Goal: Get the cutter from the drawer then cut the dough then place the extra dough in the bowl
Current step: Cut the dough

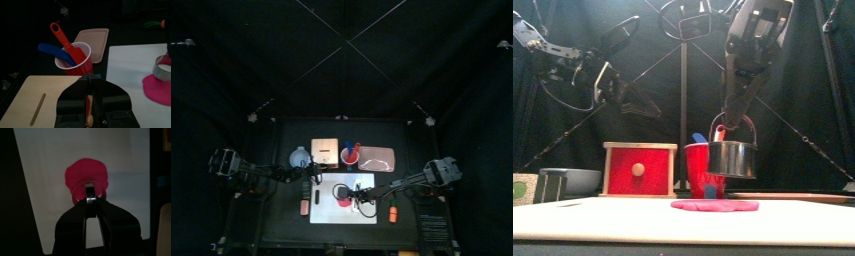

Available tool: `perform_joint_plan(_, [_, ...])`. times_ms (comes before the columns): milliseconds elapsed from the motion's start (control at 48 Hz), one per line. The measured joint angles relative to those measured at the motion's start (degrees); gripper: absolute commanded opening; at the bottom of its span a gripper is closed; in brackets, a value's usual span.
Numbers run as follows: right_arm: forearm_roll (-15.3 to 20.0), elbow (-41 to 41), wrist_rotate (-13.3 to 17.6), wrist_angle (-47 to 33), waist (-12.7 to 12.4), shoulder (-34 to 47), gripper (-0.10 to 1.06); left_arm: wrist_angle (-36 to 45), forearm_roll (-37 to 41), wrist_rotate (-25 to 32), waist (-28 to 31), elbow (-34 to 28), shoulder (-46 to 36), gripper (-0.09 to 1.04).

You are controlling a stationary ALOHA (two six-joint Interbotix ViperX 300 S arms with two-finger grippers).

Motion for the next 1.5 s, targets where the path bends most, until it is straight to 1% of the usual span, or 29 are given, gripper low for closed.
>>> perform_joint_plan(104, [1.23, -2.11, -2.29, 0.26, -0.88, 2.02, 0.50, -0.18, -0.09, 0.00, 0.00, 0.44, -0.09, 0.49])
perform_joint_plan(292, [2.55, -3.60, -4.92, 0.35, -3.08, 3.78, 0.50, -1.05, -0.18, 0.00, 0.00, 1.14, -0.09, 0.49])
perform_joint_plan(458, [4.83, -3.69, -4.92, -0.44, -3.60, 3.87, 0.50, -1.05, -0.35, 0.00, 0.18, 1.41, -0.09, 0.49])
perform_joint_plan(750, [6.42, -3.78, -4.92, -0.79, -3.52, 3.87, 0.50, -1.14, -0.44, 0.00, 0.35, 1.41, -0.09, 0.49])
perform_joint_plan(1188, [6.33, -3.25, -4.48, -0.97, -3.69, 4.66, 0.51, -1.05, -0.70, 0.00, 0.26, 1.41, -0.09, 0.49])
perform_joint_plan(1312, [6.77, -3.34, -4.48, -1.05, -3.96, 4.75, 0.52, -1.05, -1.05, 0.00, 0.26, 1.49, -0.18, 0.49])
perform_joint_plan(1417, [6.94, -3.34, -4.39, -1.14, -4.13, 4.75, 0.58, -1.14, -1.05, 0.00, 0.26, 1.49, -0.35, 0.49])
perform_joint_plan(1500, [6.94, -3.34, -4.31, -1.14, -4.04, 4.83, 0.70, -1.05, -1.14, 0.00, 0.18, 1.49, -0.62, 0.49])
